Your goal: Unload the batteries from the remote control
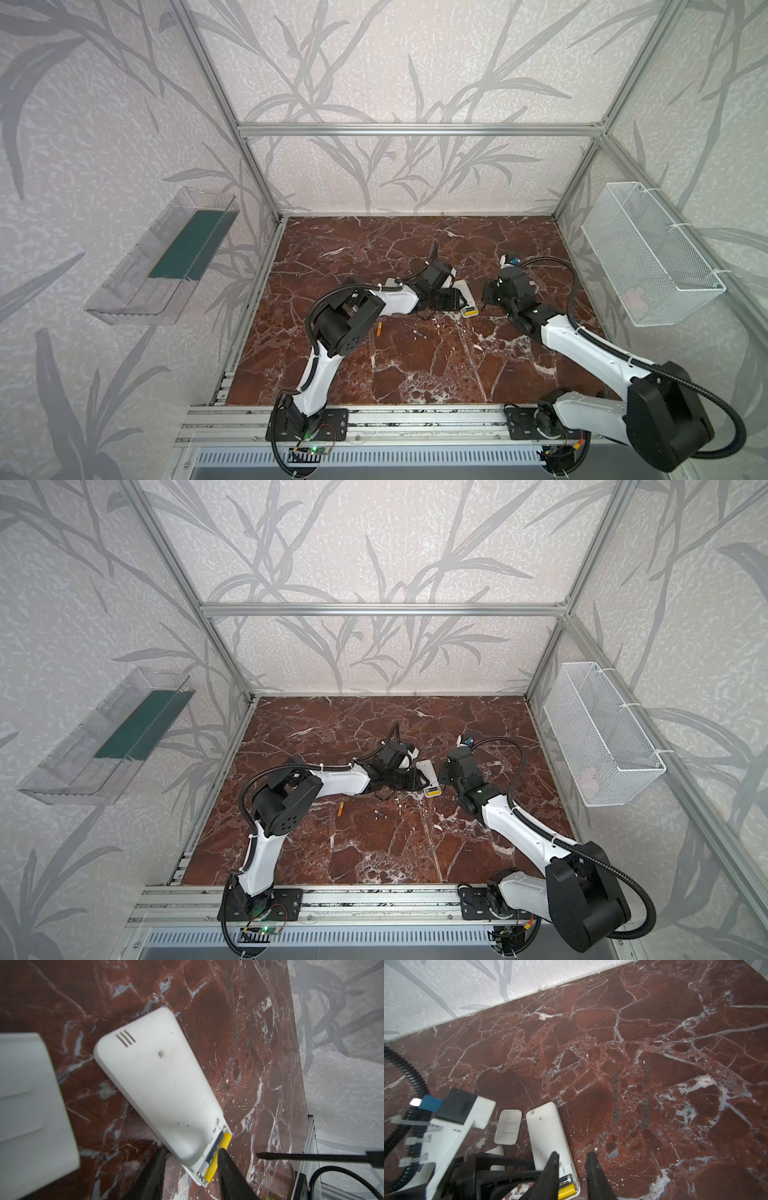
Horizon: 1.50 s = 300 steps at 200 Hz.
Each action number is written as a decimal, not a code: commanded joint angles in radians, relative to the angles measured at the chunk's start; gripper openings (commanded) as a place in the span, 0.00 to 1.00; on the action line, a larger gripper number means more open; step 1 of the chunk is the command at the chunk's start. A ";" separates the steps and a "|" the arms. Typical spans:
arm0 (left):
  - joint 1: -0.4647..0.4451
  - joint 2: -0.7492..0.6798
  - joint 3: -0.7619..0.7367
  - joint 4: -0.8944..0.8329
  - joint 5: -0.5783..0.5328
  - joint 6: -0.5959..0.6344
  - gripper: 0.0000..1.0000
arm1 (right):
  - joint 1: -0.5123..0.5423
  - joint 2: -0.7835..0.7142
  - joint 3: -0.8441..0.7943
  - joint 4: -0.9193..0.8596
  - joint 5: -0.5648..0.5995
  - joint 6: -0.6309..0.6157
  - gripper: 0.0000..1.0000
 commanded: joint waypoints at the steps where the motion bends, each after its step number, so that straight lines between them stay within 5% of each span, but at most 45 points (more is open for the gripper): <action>1: -0.002 -0.003 0.005 -0.058 -0.042 -0.020 0.41 | 0.012 0.021 0.013 0.047 0.039 0.000 0.00; 85: -0.002 0.021 0.010 -0.072 -0.047 -0.050 0.31 | 0.015 0.063 0.012 0.094 0.048 0.002 0.00; 222: -0.003 0.051 0.010 -0.062 -0.033 -0.066 0.29 | 0.024 0.140 0.015 0.150 0.053 -0.047 0.00; 300: -0.028 0.071 -0.020 -0.055 -0.013 -0.111 0.23 | 0.013 0.123 -0.125 0.324 0.081 0.123 0.00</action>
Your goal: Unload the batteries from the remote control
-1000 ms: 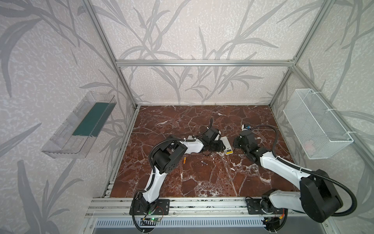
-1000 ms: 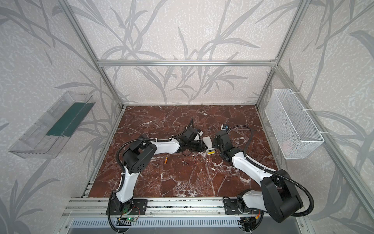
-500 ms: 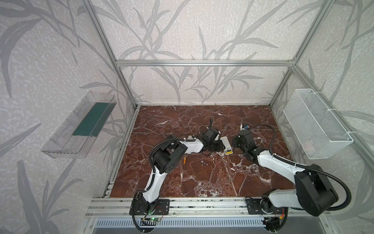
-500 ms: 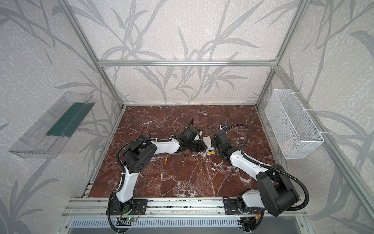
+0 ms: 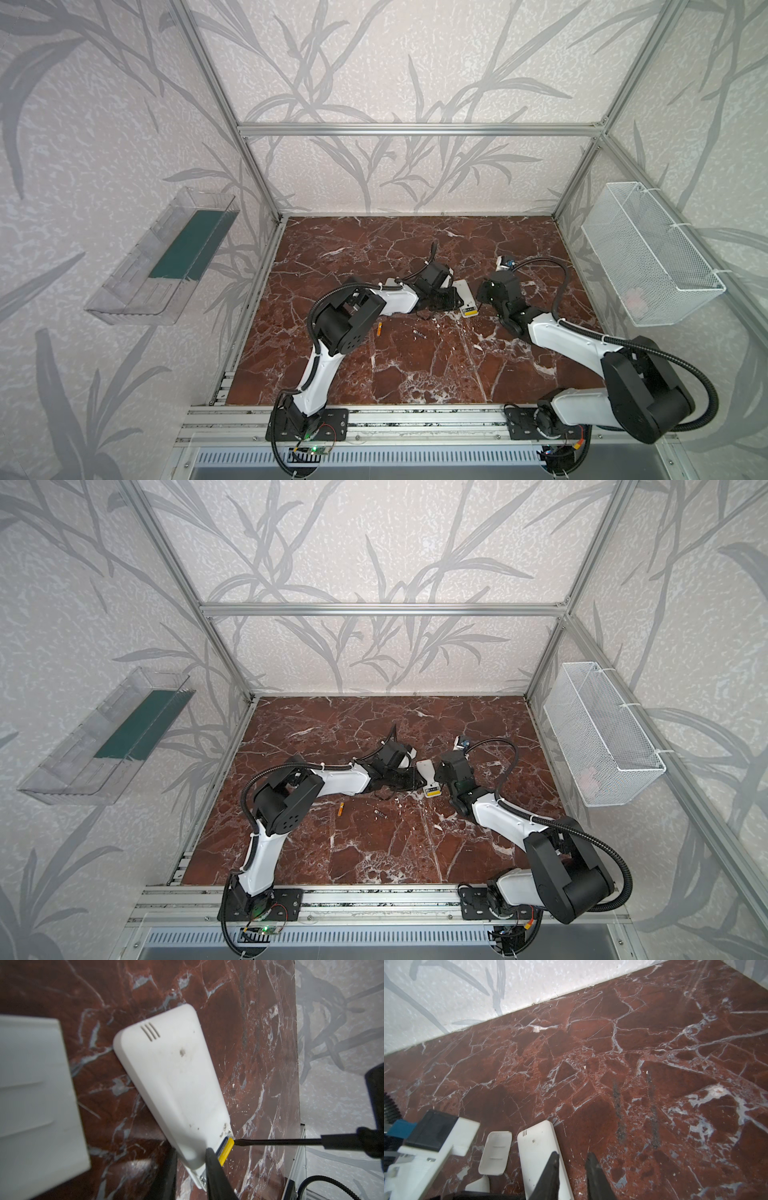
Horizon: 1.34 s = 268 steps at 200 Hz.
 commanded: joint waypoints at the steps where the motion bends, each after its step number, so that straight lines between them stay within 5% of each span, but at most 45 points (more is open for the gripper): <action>1: -0.026 0.054 -0.027 -0.055 -0.017 -0.022 0.23 | -0.001 0.003 -0.044 0.034 0.009 0.086 0.00; 116: -0.043 0.068 -0.118 0.011 -0.035 -0.108 0.08 | -0.055 -0.039 -0.180 0.240 -0.049 0.466 0.00; 178: -0.049 0.075 -0.139 0.031 -0.032 -0.133 0.01 | -0.079 0.076 -0.219 0.448 -0.078 0.664 0.00; 219: -0.048 0.073 -0.153 0.048 -0.027 -0.145 0.00 | -0.090 0.093 -0.211 0.529 -0.079 0.672 0.00; 268: -0.049 0.056 -0.177 0.076 -0.029 -0.148 0.00 | -0.098 -0.051 -0.218 0.399 -0.036 0.580 0.00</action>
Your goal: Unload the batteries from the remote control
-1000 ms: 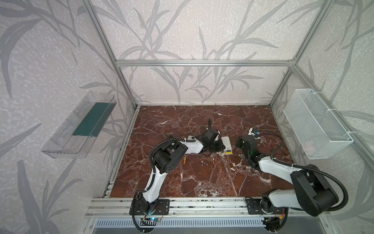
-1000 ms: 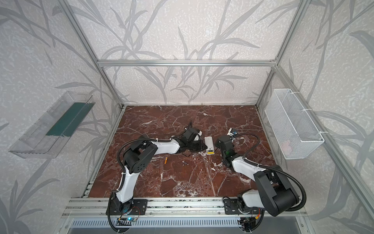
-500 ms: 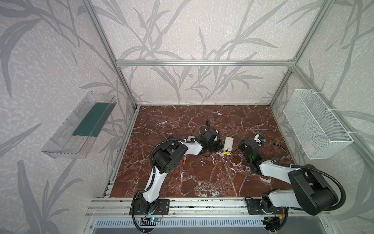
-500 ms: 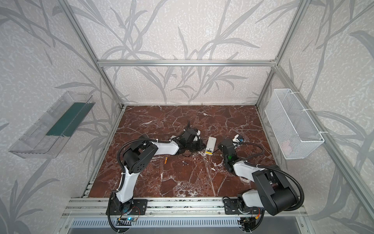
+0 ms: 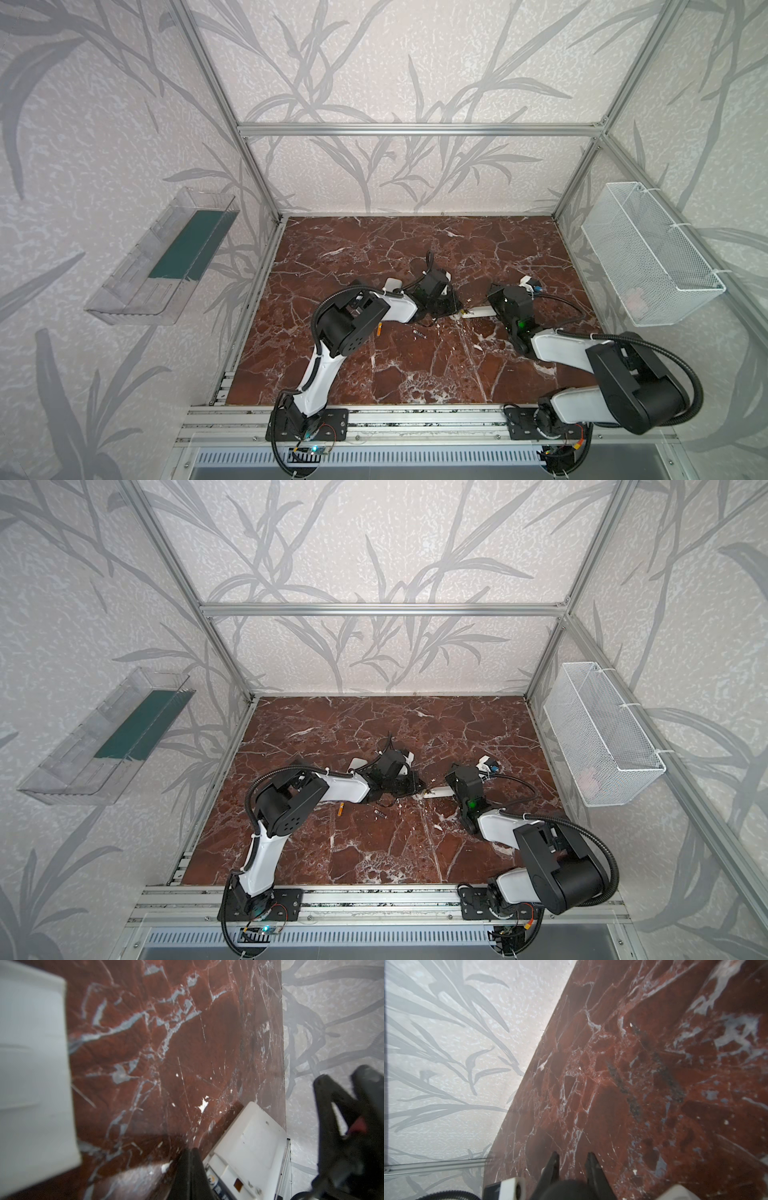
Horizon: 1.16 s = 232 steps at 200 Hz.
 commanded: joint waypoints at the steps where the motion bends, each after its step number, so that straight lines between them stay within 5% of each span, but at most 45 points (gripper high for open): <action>1: -0.018 0.050 -0.058 -0.149 0.005 -0.011 0.00 | -0.008 -0.062 -0.002 -0.021 0.034 -0.045 0.00; 113: -0.013 -0.023 -0.055 -0.170 0.033 0.063 0.02 | -0.006 -0.450 0.119 -0.844 0.126 -0.417 0.00; 232: -0.029 -0.081 -0.123 -0.132 0.056 0.078 0.02 | -0.006 0.038 0.280 -0.489 0.067 -0.529 0.00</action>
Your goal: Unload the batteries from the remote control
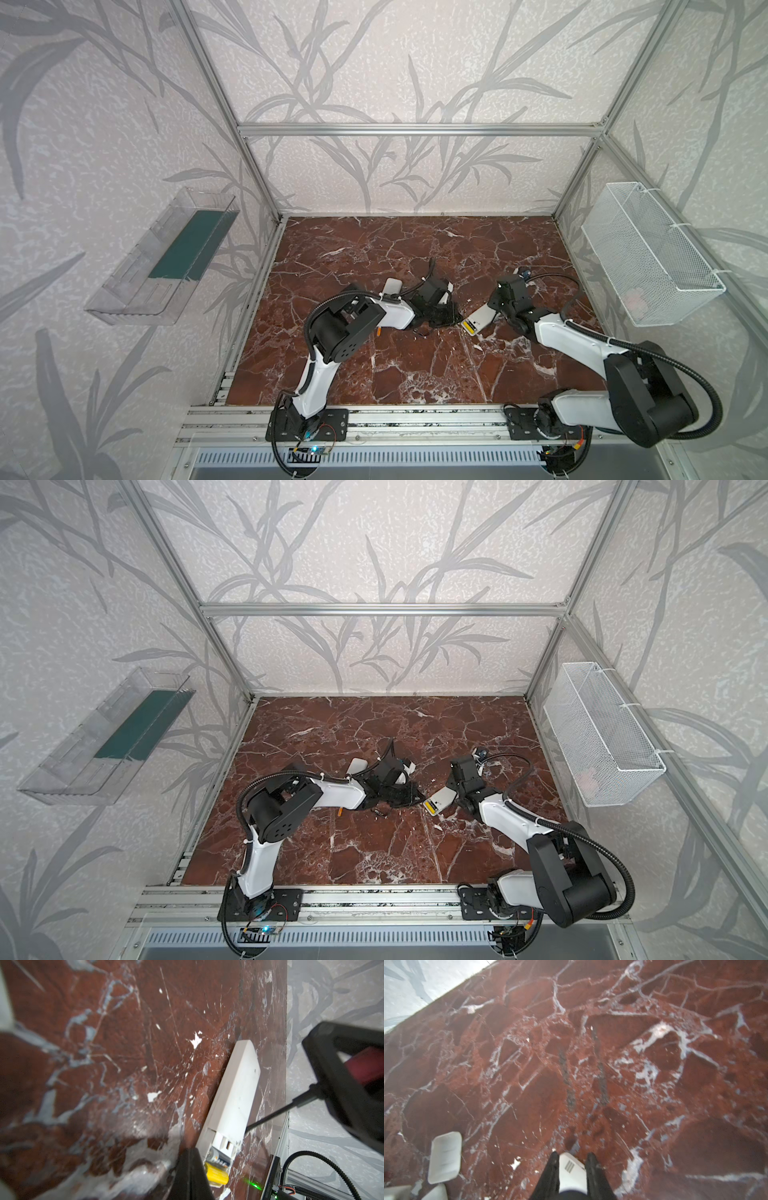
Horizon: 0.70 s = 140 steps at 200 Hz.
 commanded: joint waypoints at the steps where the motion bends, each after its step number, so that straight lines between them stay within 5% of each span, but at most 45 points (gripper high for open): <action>1: -0.006 -0.001 -0.031 -0.089 -0.012 0.023 0.02 | -0.002 0.044 0.039 0.137 -0.008 -0.049 0.00; 99: 0.003 0.023 0.001 -0.081 0.024 0.043 0.02 | -0.001 0.206 0.156 0.227 -0.083 -0.133 0.00; 140: 0.018 0.024 0.005 -0.082 0.021 0.039 0.10 | -0.001 0.209 0.199 0.176 -0.104 -0.148 0.00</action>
